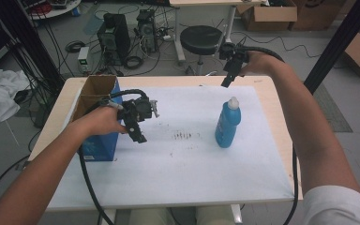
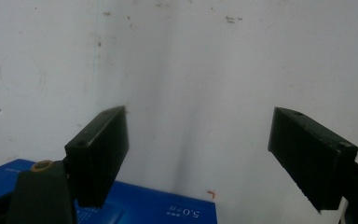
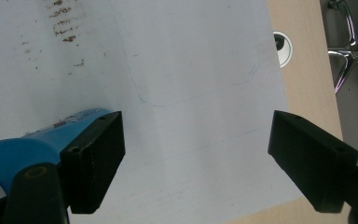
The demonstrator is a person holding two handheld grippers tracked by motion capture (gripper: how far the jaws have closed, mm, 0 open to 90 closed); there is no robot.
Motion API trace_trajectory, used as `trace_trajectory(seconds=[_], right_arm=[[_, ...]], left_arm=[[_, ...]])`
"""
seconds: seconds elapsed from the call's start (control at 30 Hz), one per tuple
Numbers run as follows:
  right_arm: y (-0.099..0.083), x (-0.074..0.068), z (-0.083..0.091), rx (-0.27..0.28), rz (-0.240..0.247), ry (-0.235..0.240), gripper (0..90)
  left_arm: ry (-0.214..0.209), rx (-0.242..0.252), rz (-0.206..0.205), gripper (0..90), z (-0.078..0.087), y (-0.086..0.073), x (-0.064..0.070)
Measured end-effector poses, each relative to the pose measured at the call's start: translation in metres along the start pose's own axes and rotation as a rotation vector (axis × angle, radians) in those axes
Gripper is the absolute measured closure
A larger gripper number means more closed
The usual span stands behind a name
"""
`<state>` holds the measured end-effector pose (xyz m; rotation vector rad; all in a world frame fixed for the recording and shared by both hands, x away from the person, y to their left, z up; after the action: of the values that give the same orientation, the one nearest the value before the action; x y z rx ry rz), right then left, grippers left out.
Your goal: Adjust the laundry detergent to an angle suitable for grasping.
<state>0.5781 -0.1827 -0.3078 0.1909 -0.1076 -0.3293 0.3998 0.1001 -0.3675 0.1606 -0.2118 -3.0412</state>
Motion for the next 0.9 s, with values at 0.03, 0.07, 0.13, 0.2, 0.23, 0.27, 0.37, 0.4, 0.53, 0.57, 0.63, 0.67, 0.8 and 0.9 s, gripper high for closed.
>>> trace_trajectory(seconds=[0.03, 0.07, 0.13, 0.2, 0.23, 0.27, 0.37, 0.4, 0.53, 0.57, 0.63, 0.67, 0.8, 0.9], right_arm=[[0.000, 0.001, 0.000, 0.001, -0.001, -0.001, 18.4], [0.000, 0.001, 0.000, 0.001, -0.004, 0.001, 18.4], [0.000, 0.002, -0.001, -0.001, -0.001, 0.003, 18.5], [0.000, 0.002, -0.001, 0.006, 0.000, 0.005, 18.4], [0.000, 0.003, 0.000, 0.006, -0.002, 0.006, 18.4], [-0.001, 0.003, -0.001, 0.006, -0.002, 0.005, 18.3], [-0.002, 0.005, 0.000, 0.007, -0.005, 0.004, 18.3], [-0.003, 0.005, 0.000, 0.006, -0.004, 0.005, 18.3], [-0.009, 0.007, 0.003, 0.009, -0.014, 0.000, 18.4], [-0.009, 0.007, 0.003, 0.009, -0.014, 0.000, 18.4], [-0.014, 0.009, 0.006, 0.013, -0.027, -0.004, 18.3], [-0.016, 0.010, 0.007, 0.017, -0.032, -0.007, 18.4], [-0.022, 0.013, 0.011, 0.025, -0.047, -0.014, 18.3], [-0.027, 0.014, 0.015, 0.037, -0.062, -0.018, 18.4]], left_arm=[[0.000, -0.001, 0.001, 21.1, 0.000, 0.000, 0.000], [0.000, -0.002, 0.003, 21.0, -0.001, 0.000, -0.001], [-0.003, 0.000, 0.005, 21.1, -0.001, -0.001, -0.001], [-0.006, -0.004, 0.009, 21.1, -0.001, -0.001, -0.003], [-0.005, -0.002, 0.012, 21.0, -0.002, -0.001, -0.004], [-0.005, -0.002, 0.012, 21.1, -0.002, -0.001, -0.004], [-0.003, -0.006, 0.016, 21.1, -0.002, -0.001, -0.007], [-0.002, -0.004, 0.018, 21.1, -0.002, -0.001, -0.008], [-0.001, -0.004, 0.025, 21.1, -0.003, -0.001, -0.011], [0.000, -0.003, 0.028, 21.1, -0.003, -0.001, -0.011], [-0.006, -0.007, 0.024, 21.2, -0.004, -0.001, -0.010], [-0.005, -0.007, 0.024, 21.2, -0.003, -0.001, -0.010], [-0.002, -0.004, 0.024, 21.3, -0.003, -0.001, -0.010], [0.001, 0.000, 0.026, 21.3, -0.003, -0.001, -0.010]])
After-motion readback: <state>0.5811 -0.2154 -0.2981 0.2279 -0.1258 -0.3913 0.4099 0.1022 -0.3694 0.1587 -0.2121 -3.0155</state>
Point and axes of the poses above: each handheld gripper's, and its own axes: z roughly backward along the jaws, y roughly out of its top, x roughly to its right, the point moved 7 cm from there along -z, roughly forward along the jaws, and after that the axes turned 6 degrees about -z, right-handed, at the moved point
